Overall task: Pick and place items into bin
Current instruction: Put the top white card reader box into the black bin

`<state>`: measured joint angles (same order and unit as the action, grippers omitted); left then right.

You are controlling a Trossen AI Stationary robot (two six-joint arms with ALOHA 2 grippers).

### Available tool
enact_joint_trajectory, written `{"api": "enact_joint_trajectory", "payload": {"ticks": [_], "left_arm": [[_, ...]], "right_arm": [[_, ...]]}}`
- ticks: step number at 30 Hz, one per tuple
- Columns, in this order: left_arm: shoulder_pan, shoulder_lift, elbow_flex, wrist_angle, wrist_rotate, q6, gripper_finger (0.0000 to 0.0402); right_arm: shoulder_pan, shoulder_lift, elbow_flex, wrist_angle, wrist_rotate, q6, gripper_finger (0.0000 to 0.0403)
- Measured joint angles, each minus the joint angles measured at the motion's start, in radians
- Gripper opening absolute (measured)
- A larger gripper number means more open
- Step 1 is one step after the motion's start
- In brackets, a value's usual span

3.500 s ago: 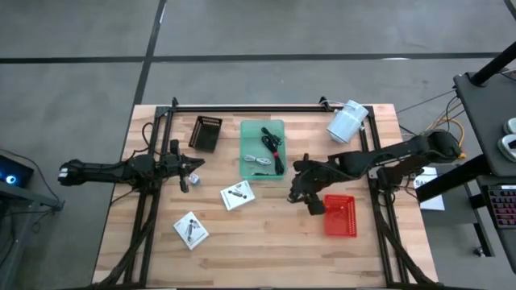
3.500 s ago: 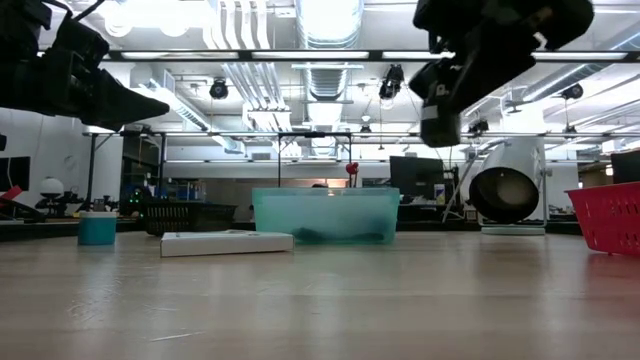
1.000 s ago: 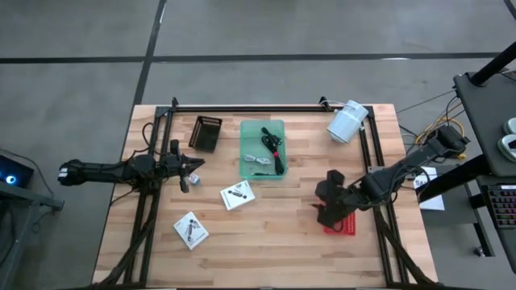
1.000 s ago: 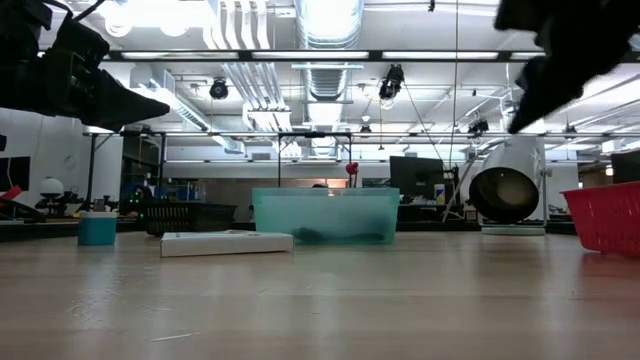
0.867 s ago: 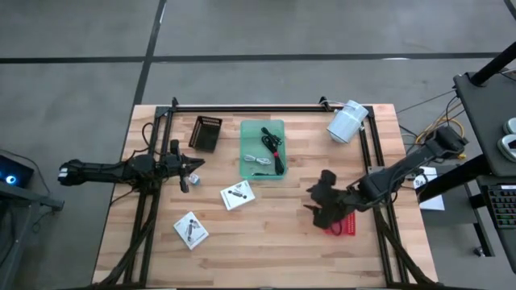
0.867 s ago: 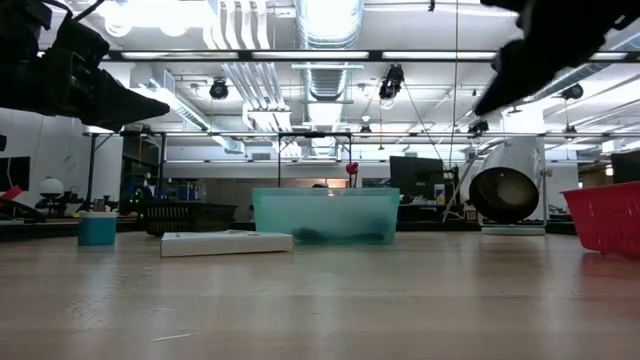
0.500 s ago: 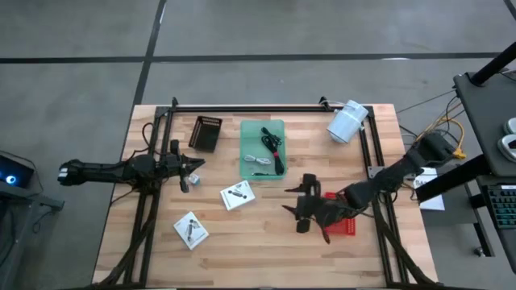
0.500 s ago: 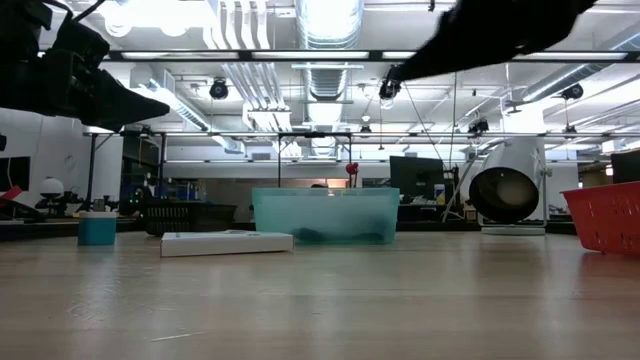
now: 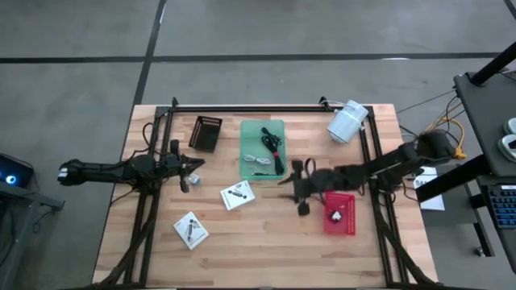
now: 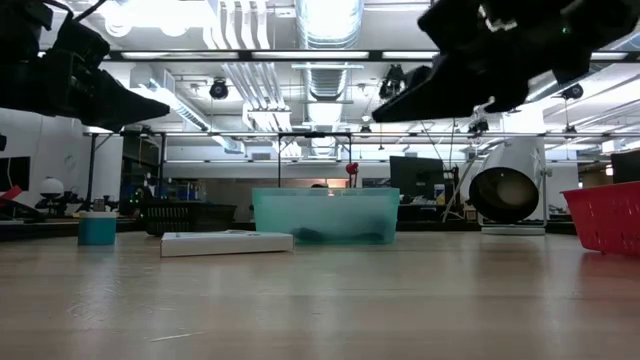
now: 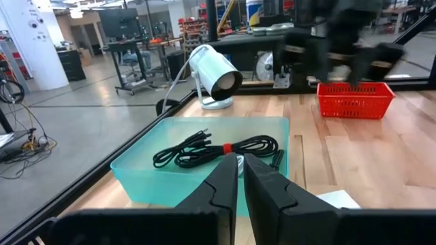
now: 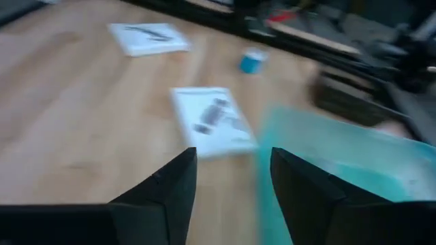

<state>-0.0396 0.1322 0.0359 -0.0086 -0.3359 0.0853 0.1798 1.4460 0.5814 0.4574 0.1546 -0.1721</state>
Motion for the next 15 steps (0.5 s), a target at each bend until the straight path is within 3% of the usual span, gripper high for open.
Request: {"api": "enact_joint_trajectory", "payload": {"ticks": [5, 10, 15], "left_arm": [[0.0, -0.003, 0.0, 0.0, -0.001, 0.0, 0.001], [0.0, 0.0, 0.0, 0.0, -0.001, 0.0, 0.001], [0.0, -0.003, 0.0, 0.0, -0.001, 0.0, 0.001]], "right_arm": [[-0.099, -0.159, -0.143, 0.11, -0.043, -0.07, 0.0157], [-0.149, -0.303, -0.337, 0.406, -0.174, -0.164, 0.0144], [-0.179, -0.378, -0.465, 0.64, -0.178, -0.188, 0.0136]]}}
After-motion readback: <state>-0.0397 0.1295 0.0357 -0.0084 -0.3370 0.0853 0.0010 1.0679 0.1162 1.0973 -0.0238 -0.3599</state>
